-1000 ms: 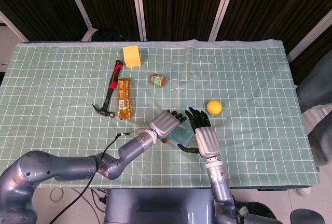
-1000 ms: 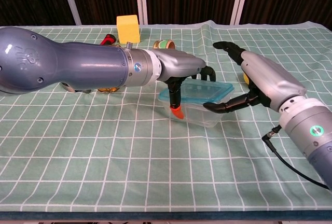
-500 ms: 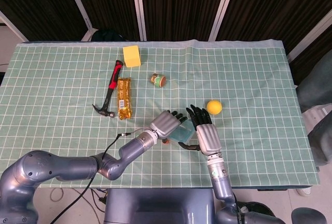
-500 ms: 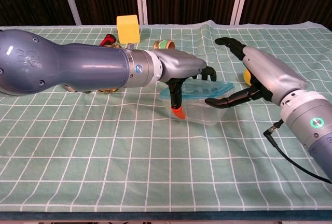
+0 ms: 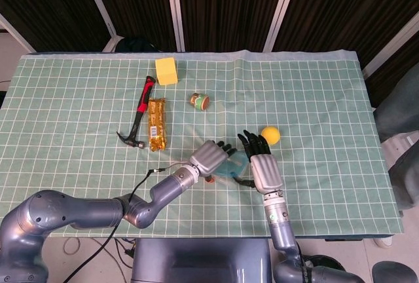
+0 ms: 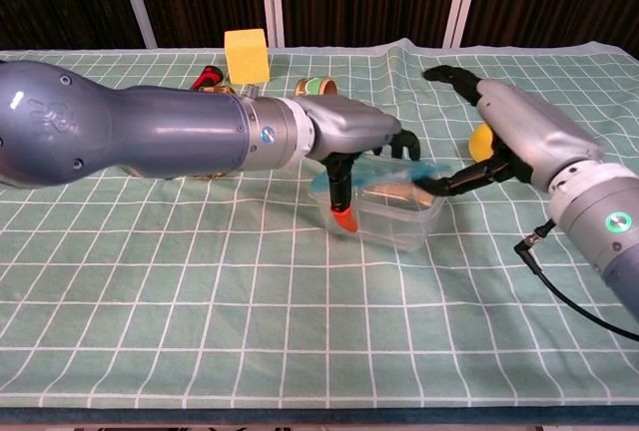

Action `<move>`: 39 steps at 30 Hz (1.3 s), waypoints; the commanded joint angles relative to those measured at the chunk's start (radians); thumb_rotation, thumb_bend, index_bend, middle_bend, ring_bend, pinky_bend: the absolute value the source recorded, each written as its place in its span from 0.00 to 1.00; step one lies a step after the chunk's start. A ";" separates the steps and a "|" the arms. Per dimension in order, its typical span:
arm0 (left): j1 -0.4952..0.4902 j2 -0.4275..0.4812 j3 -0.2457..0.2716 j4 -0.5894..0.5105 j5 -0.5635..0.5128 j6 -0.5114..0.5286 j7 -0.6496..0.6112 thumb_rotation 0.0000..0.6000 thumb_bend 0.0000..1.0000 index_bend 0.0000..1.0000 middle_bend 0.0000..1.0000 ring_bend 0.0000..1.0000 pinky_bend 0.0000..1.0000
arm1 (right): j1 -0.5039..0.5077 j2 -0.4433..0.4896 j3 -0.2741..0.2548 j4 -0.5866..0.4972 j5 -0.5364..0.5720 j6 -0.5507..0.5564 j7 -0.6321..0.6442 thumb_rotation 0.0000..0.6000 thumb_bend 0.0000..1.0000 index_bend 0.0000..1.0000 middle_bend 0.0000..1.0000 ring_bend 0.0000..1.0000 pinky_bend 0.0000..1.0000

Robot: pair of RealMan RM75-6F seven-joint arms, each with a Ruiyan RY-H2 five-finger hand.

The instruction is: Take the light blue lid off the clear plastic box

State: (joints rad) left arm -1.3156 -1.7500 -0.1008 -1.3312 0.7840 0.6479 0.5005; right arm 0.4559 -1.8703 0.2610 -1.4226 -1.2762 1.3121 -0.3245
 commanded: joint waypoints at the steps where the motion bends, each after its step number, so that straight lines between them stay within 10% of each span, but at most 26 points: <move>1: 0.001 -0.002 -0.001 0.000 0.002 0.004 -0.001 1.00 0.23 0.26 0.36 0.32 0.52 | 0.001 0.003 -0.001 -0.004 0.006 -0.004 -0.005 1.00 0.51 0.00 0.00 0.00 0.00; 14: 0.003 -0.001 -0.008 -0.005 0.014 0.024 -0.002 1.00 0.22 0.22 0.29 0.27 0.45 | 0.002 0.014 -0.005 -0.029 0.007 0.001 -0.015 1.00 0.51 0.00 0.00 0.00 0.00; 25: 0.011 0.021 -0.019 -0.031 0.022 0.052 0.000 1.00 0.11 0.08 0.10 0.12 0.31 | -0.007 0.029 -0.017 -0.047 0.004 0.011 -0.018 1.00 0.51 0.39 0.00 0.00 0.00; 39: 0.014 0.062 -0.020 -0.086 0.014 0.067 0.024 1.00 0.07 0.03 0.07 0.09 0.29 | -0.027 0.050 -0.034 -0.080 0.011 0.022 -0.016 1.00 0.60 0.50 0.00 0.00 0.00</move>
State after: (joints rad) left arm -1.3010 -1.6880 -0.1212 -1.4170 0.7984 0.7148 0.5240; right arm 0.4291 -1.8199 0.2273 -1.5027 -1.2650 1.3345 -0.3407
